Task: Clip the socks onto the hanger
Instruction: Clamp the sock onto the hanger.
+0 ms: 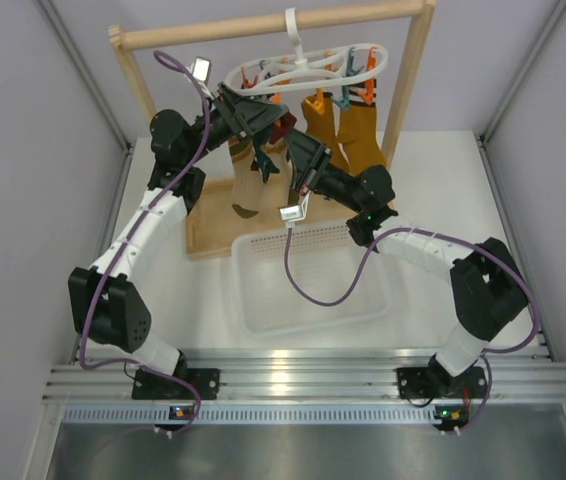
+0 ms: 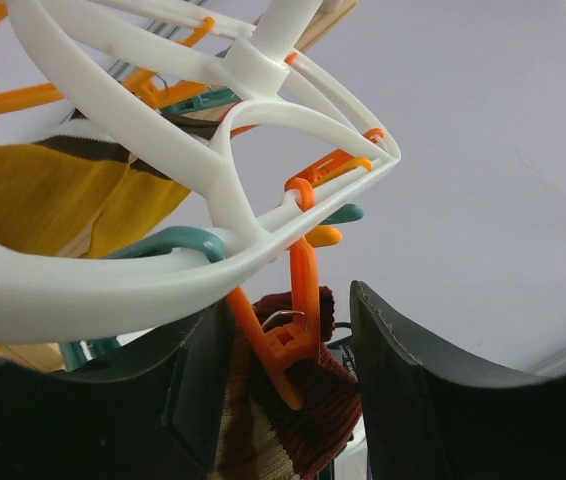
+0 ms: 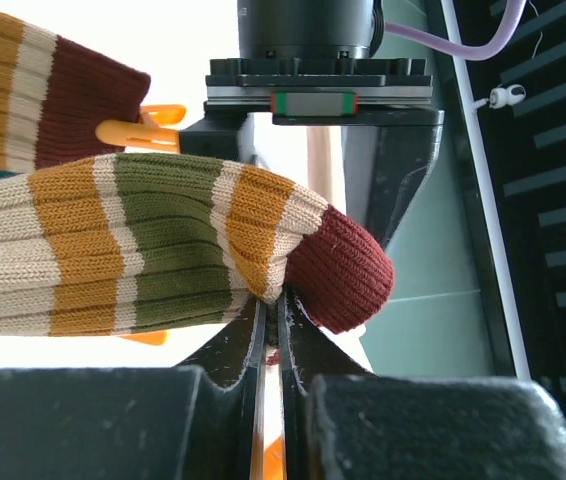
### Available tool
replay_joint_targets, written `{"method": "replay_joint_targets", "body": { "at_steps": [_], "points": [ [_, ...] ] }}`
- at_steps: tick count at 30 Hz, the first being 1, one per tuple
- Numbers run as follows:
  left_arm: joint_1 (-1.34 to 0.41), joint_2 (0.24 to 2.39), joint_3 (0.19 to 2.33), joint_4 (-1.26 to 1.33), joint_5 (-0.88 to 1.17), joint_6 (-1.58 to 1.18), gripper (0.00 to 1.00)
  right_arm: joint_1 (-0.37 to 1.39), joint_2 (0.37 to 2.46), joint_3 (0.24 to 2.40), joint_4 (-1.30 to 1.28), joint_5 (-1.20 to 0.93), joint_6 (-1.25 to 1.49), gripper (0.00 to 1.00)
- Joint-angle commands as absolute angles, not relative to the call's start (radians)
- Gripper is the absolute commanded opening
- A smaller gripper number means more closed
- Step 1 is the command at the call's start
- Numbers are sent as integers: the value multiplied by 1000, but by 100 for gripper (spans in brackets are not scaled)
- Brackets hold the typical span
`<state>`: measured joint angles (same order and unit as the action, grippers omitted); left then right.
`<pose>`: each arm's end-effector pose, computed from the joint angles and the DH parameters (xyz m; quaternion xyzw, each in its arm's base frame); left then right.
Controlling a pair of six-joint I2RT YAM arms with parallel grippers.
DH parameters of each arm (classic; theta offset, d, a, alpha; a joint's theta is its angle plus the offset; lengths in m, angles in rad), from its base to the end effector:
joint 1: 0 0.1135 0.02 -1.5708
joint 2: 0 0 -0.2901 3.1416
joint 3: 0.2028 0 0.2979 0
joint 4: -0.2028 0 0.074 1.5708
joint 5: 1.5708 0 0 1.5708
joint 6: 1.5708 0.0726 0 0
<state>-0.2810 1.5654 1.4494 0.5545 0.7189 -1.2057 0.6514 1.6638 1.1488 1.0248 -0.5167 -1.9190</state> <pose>0.4015 -0.1656 0.4840 0.0417 0.5818 -0.6736 0.4539 0.3362 0.3014 0.3778 -0.5314 -0.0736 -0.3897 0.7485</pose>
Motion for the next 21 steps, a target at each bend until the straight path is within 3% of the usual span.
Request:
{"method": "replay_joint_targets", "body": {
  "at_steps": [1,5,13,19,21],
  "points": [
    [-273,1575,1485,597,765,-1207,55,641,1652,1203,1072,-520,-1910,0],
    [-267,1572,1485,626,772,-1218,64,641,1649,1190,1068,-520,-1908,0],
    [-244,1500,1442,595,762,-1137,98,641,1637,1125,1091,-520,-1901,0],
    [-209,1392,1338,505,762,-1046,98,640,1618,1034,1135,-517,-1904,0],
    [-204,1356,1304,448,758,-978,98,641,1611,1005,1156,-515,-1905,5]
  ]
}}
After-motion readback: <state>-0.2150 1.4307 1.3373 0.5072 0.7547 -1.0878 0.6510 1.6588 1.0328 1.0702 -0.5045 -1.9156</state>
